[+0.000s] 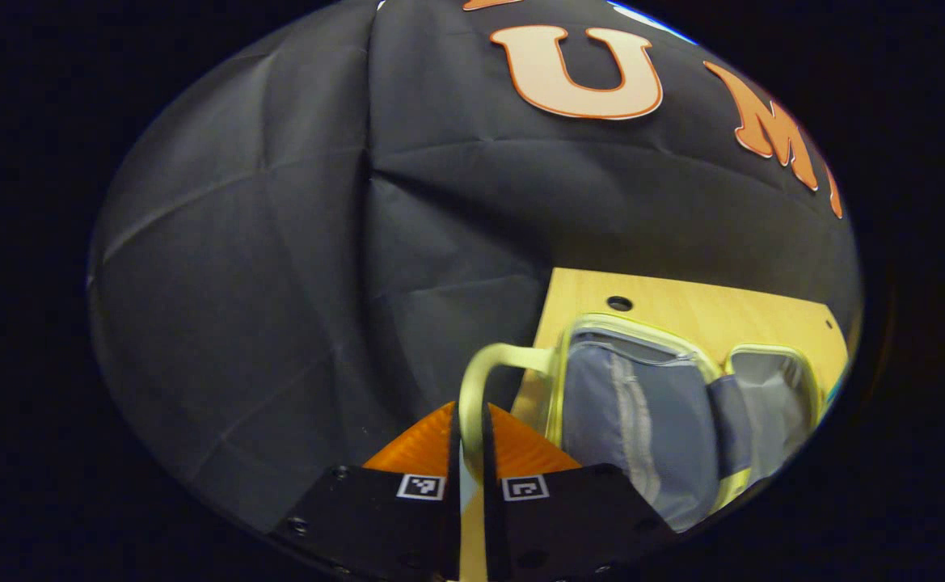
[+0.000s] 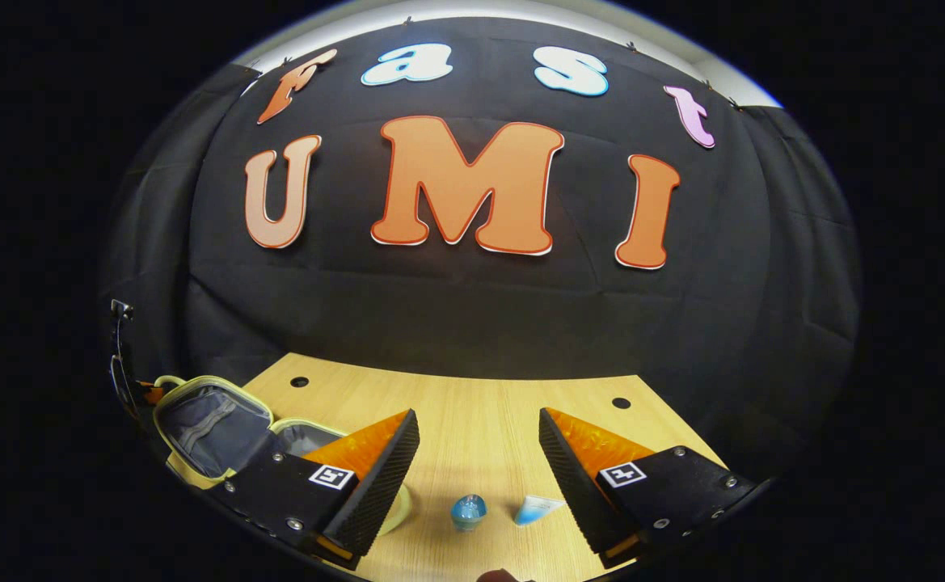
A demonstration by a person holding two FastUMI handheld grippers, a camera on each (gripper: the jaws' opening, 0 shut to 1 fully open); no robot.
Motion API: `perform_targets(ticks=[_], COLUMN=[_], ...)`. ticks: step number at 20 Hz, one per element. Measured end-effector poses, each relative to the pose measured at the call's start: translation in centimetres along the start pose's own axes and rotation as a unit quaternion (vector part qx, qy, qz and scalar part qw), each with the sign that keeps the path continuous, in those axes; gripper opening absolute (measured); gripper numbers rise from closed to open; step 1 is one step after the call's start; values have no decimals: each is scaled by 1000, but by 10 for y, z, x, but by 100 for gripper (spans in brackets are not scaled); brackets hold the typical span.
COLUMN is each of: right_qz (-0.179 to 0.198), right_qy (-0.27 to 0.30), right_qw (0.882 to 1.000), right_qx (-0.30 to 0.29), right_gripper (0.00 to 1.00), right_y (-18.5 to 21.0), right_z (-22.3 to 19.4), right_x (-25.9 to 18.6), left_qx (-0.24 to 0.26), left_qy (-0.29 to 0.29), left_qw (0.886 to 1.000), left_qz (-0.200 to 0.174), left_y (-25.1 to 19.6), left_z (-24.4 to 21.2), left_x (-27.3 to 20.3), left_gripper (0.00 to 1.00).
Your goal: First open the suitcase, pack the skin care products into it, and then close the suitcase.
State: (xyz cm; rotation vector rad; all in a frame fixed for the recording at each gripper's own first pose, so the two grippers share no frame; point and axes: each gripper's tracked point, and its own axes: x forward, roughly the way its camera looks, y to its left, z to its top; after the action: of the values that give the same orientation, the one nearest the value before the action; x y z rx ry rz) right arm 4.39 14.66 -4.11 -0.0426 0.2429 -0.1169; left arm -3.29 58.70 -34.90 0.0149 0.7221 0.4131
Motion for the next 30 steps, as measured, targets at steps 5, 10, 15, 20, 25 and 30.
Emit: perform_targets(ticks=[5,10,15,20,25,30], right_qz=[-3,7,27,54,69,82], right_qy=[13,16,14,23,49,79], right_qw=[1000,1000,1000,998,996,993], right_qx=[3,-4,-2,1,4,0], right_gripper=[95,95,95,95,95,95], right_y=[-1,-14,-34,-54,-81,-105], right_z=[-8,-17,-26,-47,-78,-106], right_x=[-5,-5,-6,-7,-3,-2], left_qx=[10,22,52,62,72,72], left_qy=[-62,-119,-158,-183,-185,-180], left_qw=[998,992,983,972,961,954], left_qz=[23,-25,-71,-134,-195,-229], left_y=[4,-50,-127,-226,-324,-411], left_z=[32,79,103,113,98,75], left_x=[-17,-64,-114,-161,-207,-232], left_gripper=[24,64,94,98,98,98])
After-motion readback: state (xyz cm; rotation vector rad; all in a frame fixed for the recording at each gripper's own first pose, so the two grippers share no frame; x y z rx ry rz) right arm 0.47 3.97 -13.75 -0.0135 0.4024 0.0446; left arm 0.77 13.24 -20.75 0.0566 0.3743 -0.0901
